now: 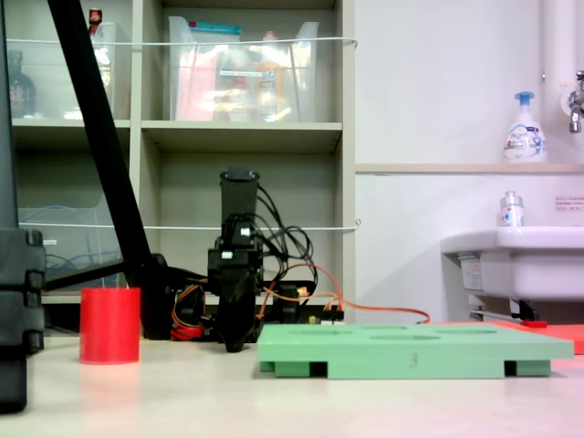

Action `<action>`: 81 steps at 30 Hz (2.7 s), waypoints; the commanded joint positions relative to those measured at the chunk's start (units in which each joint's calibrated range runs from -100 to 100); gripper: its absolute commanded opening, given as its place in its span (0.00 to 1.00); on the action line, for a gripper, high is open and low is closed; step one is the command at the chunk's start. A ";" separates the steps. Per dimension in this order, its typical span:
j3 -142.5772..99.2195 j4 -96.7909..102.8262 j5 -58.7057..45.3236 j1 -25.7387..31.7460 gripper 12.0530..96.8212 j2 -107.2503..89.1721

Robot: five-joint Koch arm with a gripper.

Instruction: Put the cylinder block into the corresponding hole

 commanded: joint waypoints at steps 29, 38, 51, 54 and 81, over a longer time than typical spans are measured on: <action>-1.96 -2.20 -0.15 0.05 0.45 -0.27; -1.96 12.24 7.33 -3.57 0.48 -0.27; -1.96 50.76 45.27 -4.84 0.49 -0.27; -1.96 50.76 49.28 -3.27 0.49 -0.27; -1.96 69.15 44.30 -7.42 0.82 16.07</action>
